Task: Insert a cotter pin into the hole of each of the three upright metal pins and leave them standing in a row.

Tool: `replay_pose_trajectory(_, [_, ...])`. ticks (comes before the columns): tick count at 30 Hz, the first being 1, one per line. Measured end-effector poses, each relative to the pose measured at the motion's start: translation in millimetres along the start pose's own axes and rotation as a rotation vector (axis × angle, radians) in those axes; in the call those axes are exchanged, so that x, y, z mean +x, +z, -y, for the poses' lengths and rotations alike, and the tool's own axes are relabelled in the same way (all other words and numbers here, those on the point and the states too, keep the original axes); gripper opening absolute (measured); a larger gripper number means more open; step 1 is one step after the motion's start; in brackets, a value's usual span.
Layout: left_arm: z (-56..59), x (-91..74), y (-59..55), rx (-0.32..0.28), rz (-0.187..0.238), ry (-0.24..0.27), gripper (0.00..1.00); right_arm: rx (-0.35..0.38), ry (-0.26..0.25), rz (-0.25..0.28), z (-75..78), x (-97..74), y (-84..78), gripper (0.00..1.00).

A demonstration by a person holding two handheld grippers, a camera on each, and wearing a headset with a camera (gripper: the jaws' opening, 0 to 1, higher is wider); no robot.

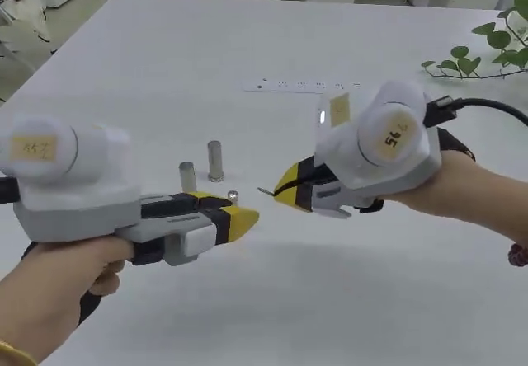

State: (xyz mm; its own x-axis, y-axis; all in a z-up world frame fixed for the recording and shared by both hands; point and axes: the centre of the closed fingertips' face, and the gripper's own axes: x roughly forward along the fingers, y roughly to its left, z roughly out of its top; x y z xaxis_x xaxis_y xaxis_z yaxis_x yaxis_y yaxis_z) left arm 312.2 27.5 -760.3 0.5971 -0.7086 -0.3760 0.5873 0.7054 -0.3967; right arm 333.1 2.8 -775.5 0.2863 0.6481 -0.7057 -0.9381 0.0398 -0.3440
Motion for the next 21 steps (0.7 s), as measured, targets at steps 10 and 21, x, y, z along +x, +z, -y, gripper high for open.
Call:
replay_pose_trajectory(10, [2.1, 4.3, 3.7, -0.117, 0.034, -0.024, 0.15, -0.075, 0.01, 0.033, -12.7, 0.3, 14.7, 0.01])
replay_pose_trajectory(21, [1.8, 3.6, 2.2, -0.152, 0.041, -0.029, 0.03, -0.12, 0.024, 0.044, -19.8, 1.0, 22.8, 0.01])
